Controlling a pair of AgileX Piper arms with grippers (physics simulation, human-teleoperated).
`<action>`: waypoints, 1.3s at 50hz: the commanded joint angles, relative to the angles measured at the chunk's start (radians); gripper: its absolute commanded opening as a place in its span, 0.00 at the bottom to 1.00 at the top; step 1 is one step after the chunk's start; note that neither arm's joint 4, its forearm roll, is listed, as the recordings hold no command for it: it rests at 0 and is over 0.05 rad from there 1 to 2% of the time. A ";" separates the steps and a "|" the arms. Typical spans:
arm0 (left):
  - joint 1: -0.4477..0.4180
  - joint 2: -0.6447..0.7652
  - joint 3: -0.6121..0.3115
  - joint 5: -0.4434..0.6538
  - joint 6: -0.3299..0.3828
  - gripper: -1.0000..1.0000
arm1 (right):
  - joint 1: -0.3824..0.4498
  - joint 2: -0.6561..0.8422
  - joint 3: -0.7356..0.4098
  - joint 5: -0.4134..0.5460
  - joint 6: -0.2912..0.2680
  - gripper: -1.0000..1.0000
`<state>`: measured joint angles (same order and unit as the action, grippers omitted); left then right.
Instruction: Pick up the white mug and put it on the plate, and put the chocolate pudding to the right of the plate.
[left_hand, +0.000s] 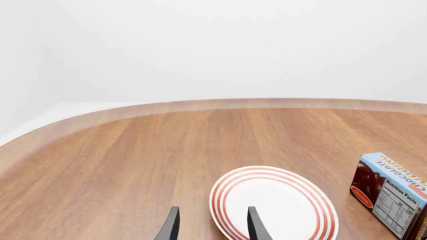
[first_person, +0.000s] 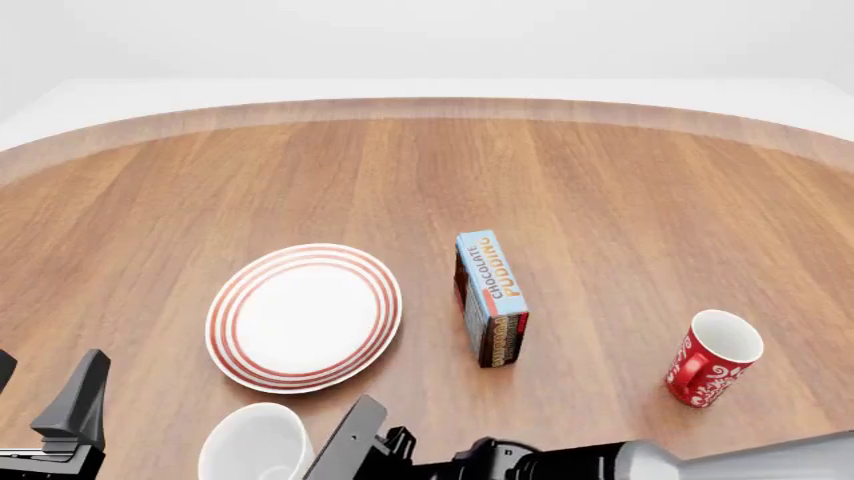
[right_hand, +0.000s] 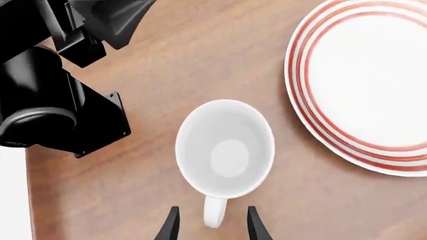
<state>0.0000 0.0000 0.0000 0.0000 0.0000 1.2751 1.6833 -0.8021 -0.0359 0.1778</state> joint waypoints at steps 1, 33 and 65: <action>0.000 0.000 0.000 0.000 0.000 1.00 | 0.009 0.031 -0.007 -0.008 0.016 1.00; 0.000 0.000 0.000 0.000 0.000 1.00 | -0.007 0.030 -0.003 -0.006 0.015 0.00; 0.000 0.000 0.000 0.000 0.000 1.00 | -0.047 -0.055 0.004 0.032 -0.061 0.00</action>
<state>0.0000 0.0000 0.0000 0.0000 0.0000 1.2406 1.6549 -0.7992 -0.0113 0.1315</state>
